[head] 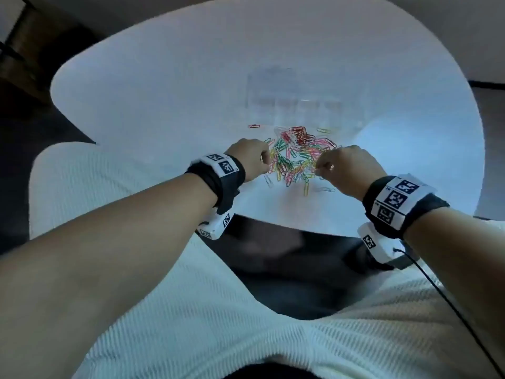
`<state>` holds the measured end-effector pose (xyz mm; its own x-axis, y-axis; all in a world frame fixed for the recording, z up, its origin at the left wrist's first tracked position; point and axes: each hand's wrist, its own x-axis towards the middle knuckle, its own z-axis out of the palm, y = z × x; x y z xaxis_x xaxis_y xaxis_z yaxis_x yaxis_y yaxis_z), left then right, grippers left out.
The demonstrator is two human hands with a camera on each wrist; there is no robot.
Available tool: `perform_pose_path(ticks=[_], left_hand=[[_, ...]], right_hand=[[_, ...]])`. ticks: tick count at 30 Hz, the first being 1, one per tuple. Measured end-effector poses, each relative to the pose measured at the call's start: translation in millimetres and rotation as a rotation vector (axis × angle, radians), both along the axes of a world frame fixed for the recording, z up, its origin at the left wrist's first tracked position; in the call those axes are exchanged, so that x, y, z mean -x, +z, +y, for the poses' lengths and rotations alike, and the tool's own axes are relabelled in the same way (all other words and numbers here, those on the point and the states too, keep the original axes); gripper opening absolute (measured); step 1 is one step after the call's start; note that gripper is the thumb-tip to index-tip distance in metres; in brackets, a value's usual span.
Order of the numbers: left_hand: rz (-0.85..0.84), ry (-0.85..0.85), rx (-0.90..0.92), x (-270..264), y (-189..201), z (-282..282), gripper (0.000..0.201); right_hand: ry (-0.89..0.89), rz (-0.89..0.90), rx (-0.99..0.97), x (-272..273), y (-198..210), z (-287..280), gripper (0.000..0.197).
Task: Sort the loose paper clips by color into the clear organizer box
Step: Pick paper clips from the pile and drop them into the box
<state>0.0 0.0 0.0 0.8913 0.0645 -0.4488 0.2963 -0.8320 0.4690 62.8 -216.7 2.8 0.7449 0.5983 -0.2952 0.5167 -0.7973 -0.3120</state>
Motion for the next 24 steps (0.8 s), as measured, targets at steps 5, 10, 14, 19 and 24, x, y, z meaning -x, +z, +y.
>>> perform_pose_path(ticks=[5, 10, 14, 19, 24], left_hand=[[0.027, 0.063, -0.005, -20, -10, 8, 0.007], [0.01, 0.04, -0.008, -29, -16, 1, 0.008], [0.013, 0.003, -0.014, -28, -23, -5, 0.014], [0.031, 0.093, 0.09, -27, -26, -1, 0.017], [-0.016, 0.215, 0.144, -27, -27, 8, 0.016]], right_hand=[[0.043, 0.006, -0.09, -7, -24, 11, 0.017], [0.084, -0.075, -0.162, -10, -45, 21, 0.013], [-0.028, -0.075, -0.198, -18, -49, 22, 0.01], [-0.178, 0.041, -0.221, -25, -44, 17, 0.005], [-0.431, 0.301, -0.38, -35, -27, 10, 0.006]])
